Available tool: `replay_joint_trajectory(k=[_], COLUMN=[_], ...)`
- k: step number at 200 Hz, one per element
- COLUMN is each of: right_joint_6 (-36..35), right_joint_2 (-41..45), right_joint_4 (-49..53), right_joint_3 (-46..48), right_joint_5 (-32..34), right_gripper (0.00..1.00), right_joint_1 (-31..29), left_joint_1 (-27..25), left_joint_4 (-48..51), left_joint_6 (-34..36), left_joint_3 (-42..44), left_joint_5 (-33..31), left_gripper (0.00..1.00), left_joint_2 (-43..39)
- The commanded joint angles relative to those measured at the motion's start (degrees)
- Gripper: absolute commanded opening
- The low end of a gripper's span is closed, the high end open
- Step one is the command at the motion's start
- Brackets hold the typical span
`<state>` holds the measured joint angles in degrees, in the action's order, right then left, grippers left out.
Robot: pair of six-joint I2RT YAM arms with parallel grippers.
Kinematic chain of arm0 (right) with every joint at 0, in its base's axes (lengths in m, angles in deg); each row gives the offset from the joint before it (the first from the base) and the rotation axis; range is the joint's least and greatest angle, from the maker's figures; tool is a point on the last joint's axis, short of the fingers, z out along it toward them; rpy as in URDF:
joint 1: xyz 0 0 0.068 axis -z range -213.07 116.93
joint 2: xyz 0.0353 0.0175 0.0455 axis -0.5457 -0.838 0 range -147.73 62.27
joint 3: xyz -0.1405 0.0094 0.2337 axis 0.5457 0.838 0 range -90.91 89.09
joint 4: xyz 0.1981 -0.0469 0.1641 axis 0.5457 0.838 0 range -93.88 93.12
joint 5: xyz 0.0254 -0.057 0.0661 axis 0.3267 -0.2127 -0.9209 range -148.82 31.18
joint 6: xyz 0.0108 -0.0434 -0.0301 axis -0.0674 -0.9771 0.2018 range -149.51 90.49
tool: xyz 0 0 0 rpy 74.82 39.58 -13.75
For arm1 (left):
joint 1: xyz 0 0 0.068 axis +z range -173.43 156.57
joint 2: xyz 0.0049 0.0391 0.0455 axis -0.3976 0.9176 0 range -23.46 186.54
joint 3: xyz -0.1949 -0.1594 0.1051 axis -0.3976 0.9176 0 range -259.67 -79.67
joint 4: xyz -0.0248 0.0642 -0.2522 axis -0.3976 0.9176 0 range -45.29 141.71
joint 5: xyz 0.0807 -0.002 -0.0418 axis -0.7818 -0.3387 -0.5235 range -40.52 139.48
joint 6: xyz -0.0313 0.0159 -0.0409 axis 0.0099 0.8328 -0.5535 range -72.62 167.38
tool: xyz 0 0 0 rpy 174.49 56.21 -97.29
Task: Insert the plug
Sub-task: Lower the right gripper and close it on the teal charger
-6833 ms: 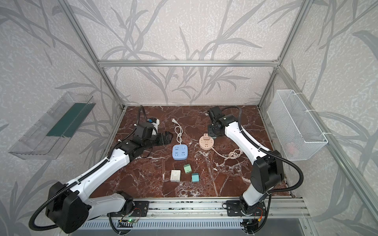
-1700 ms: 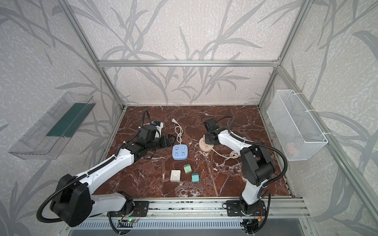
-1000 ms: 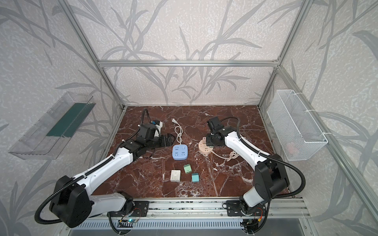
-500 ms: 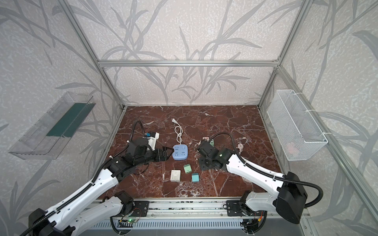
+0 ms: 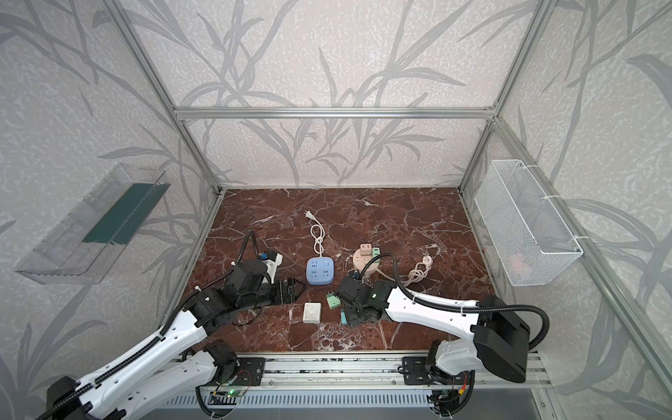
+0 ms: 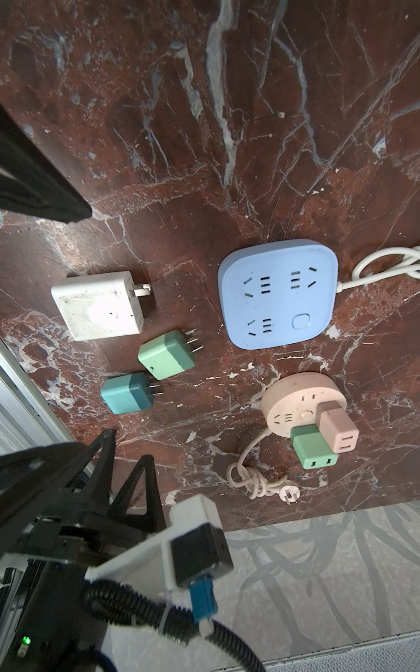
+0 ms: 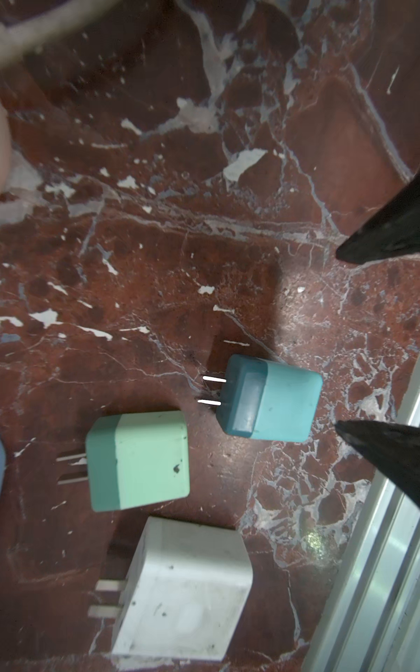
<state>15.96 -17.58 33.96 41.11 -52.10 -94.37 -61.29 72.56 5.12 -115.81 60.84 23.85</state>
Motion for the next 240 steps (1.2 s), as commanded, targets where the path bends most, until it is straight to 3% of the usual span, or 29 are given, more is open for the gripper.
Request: replay_joint_trajectory(k=[1,84,164,227,240], right_joint_6=[1.9,2.71,2.53,1.98,1.77], right_joint_2=[-4.18,-10.09,-10.85,-11.08,-11.07], right_joint_4=[-3.09,-7.1,-5.18,-4.68,-4.66], right_joint_3=[-1.13,-1.88,-2.73,-2.81,-2.79], right_joint_5=[-2.96,-4.11,-2.8,-2.33,-2.41], right_gripper=[0.67,0.66,0.5,0.47,0.41], right_joint_1=[-0.74,-1.63,-1.69,-1.63,-1.63], left_joint_1=[-0.19,-0.26,-0.2,-0.23,-0.26], left_joint_4=[0.71,-1.02,-2.35,-2.79,-2.89], left_joint_6=[-0.89,-1.16,-1.07,-0.89,-0.84], left_joint_3=[0.19,0.21,0.9,0.83,0.83], left_joint_5=[-1.73,-0.48,-0.35,0.19,0.47], left_gripper=[0.92,0.92,0.92,0.92,0.92], left_joint_2=[-0.48,0.3,0.93,1.56,1.78])
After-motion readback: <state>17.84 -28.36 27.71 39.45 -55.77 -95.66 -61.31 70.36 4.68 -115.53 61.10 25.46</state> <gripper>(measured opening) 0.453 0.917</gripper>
